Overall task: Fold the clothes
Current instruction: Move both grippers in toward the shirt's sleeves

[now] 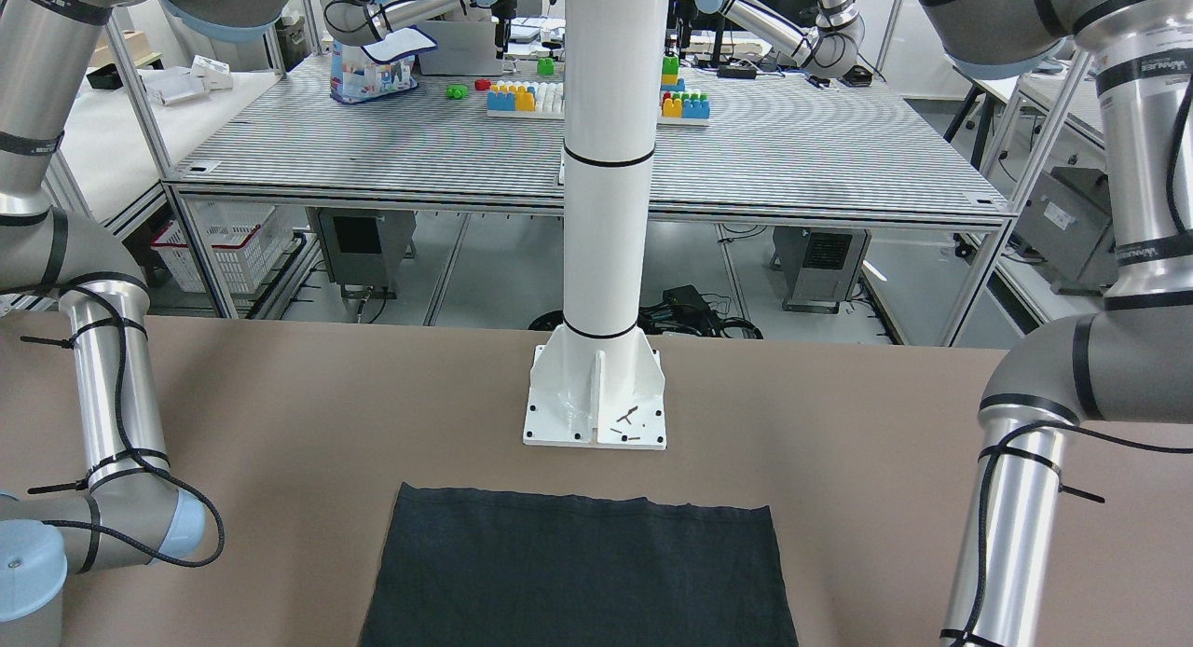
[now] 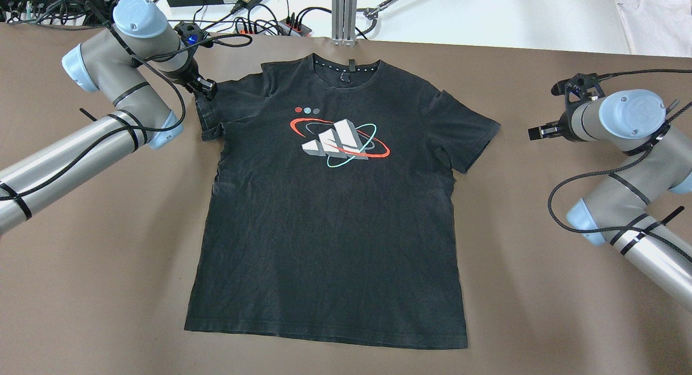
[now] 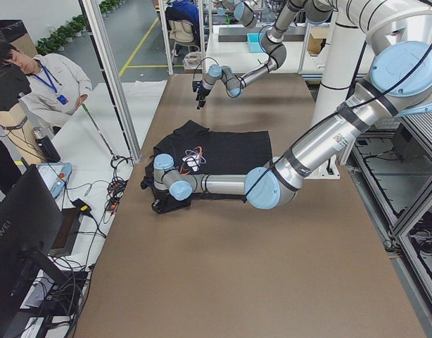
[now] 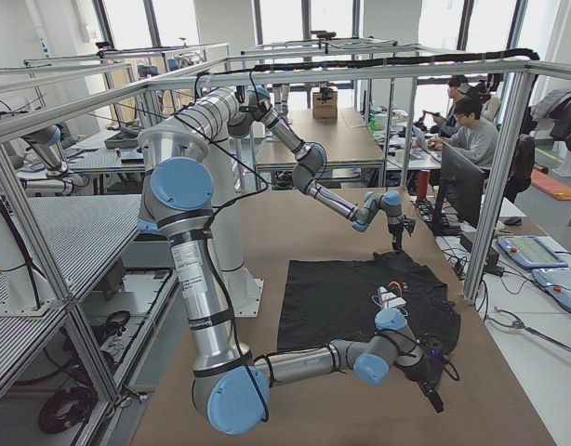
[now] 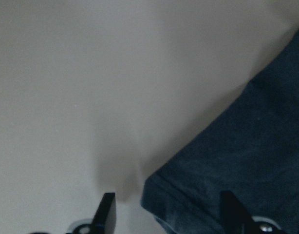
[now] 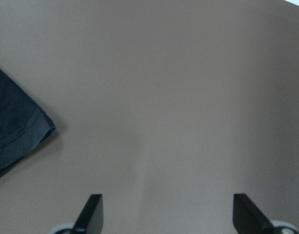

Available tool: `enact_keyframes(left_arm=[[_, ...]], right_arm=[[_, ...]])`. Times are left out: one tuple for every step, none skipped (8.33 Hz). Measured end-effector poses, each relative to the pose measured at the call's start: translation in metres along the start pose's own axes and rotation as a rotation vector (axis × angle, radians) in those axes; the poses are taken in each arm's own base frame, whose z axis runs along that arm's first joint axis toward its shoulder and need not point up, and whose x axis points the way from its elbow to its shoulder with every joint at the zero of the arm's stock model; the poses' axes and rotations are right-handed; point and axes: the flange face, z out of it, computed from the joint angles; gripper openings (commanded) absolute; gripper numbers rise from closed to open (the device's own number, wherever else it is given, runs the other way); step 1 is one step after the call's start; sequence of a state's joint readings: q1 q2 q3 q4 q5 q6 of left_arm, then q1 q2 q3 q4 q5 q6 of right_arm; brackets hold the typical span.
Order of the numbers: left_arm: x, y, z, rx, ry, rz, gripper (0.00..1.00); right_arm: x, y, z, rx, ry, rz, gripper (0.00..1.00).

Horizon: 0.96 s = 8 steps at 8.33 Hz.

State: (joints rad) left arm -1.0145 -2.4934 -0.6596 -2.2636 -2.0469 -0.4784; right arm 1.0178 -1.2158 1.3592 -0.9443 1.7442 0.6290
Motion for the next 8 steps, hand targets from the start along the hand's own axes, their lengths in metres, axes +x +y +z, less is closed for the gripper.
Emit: enact_keyframes(left_arm=[[-0.0026, 0.0013, 0.0023, -0.006, -0.003, -0.004, 0.58], [-0.0056, 0.0015, 0.0028, -0.007, -0.005, -0.007, 0.37], [-0.0071, 0.001, 0.0021, -0.007, -0.006, -0.009, 0.03], [-0.0072, 0.0002, 0.0012, -0.005, -0.006, -0.009, 0.0], [-0.0063, -0.0007, 0.0005, -0.004, -0.005, -0.008, 0.0], [-0.0056, -0.002, -0.0008, -0.002, -0.005, -0.008, 0.0], [-0.0047, -0.0031, -0.0019, 0.001, -0.004, -0.007, 0.0], [-0.0038, -0.0049, -0.0045, 0.006, -0.001, -0.007, 0.0]], right_arm=[[-0.0016, 0.0011, 0.0006, -0.001, -0.002, -0.002, 0.94], [-0.0029, 0.0018, 0.0008, -0.002, -0.003, -0.004, 0.94], [-0.0034, 0.0024, 0.001, -0.002, -0.004, -0.005, 0.94], [-0.0044, 0.0031, 0.0012, -0.002, -0.006, -0.006, 0.94], [-0.0054, 0.0036, 0.0014, -0.002, -0.007, -0.008, 0.94], [-0.0059, 0.0042, 0.0014, -0.002, -0.009, -0.008, 0.94], [-0.0065, 0.0047, 0.0014, -0.003, -0.01, -0.009, 0.94], [-0.0071, 0.0048, 0.0012, -0.002, -0.011, -0.01, 0.94]])
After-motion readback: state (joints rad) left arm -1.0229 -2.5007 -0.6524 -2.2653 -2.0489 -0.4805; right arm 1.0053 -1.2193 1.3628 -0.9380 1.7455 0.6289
